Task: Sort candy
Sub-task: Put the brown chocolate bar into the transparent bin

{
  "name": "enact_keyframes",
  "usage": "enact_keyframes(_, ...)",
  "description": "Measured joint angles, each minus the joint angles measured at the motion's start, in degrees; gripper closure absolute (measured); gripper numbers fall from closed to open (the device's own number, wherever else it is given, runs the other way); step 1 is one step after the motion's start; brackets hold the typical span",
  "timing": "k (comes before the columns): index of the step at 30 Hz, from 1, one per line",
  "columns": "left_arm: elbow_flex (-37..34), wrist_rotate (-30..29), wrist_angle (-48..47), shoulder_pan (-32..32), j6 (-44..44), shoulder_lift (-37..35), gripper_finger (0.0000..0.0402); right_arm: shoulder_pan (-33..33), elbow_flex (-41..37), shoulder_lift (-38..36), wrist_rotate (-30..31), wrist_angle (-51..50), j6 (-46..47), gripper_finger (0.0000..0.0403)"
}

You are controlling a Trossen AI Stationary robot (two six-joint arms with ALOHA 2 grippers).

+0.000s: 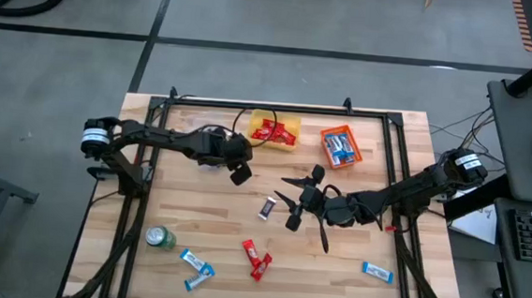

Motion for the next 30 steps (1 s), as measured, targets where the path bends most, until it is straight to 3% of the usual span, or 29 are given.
enact_keyframes(3, 0.02, -4.37, -7.76, 0.31, -2.77, 1.22, 0.0326, 0.0, 0.0, 0.0, 0.0, -1.1, 0.8, 0.022)
enact_keyframes(8, -0.25, -3.66, -15.75, 0.37, -4.43, -2.03, 0.0326, 0.0, 0.0, 0.0, -0.11, -2.73, 2.17, 0.022)
enact_keyframes(16, 0.24, -2.87, -6.42, 0.56, -1.45, -6.91, 0.0326, 0.0, -0.02, 0.0, -0.13, -2.77, 1.97, 0.022)
enact_keyframes(22, -0.32, -0.63, -1.28, 3.88, 7.39, -5.36, 0.0326, 0.02, -0.02, 0.0, -0.24, -3.9, 3.02, 0.022)
enact_keyframes(27, -2.22, 12.54, 4.83, 8.44, 30.57, -5.17, 0.0326, 0.04, -0.02, 0.0, -0.46, -5.79, 3.38, 0.022)
enact_keyframes(30, -2.64, 11.66, 5.6, 10.9, 36.71, -5.15, 0.0326, 0.04, -0.02, 0.0, -0.48, -7.39, 3.41, 0.022)
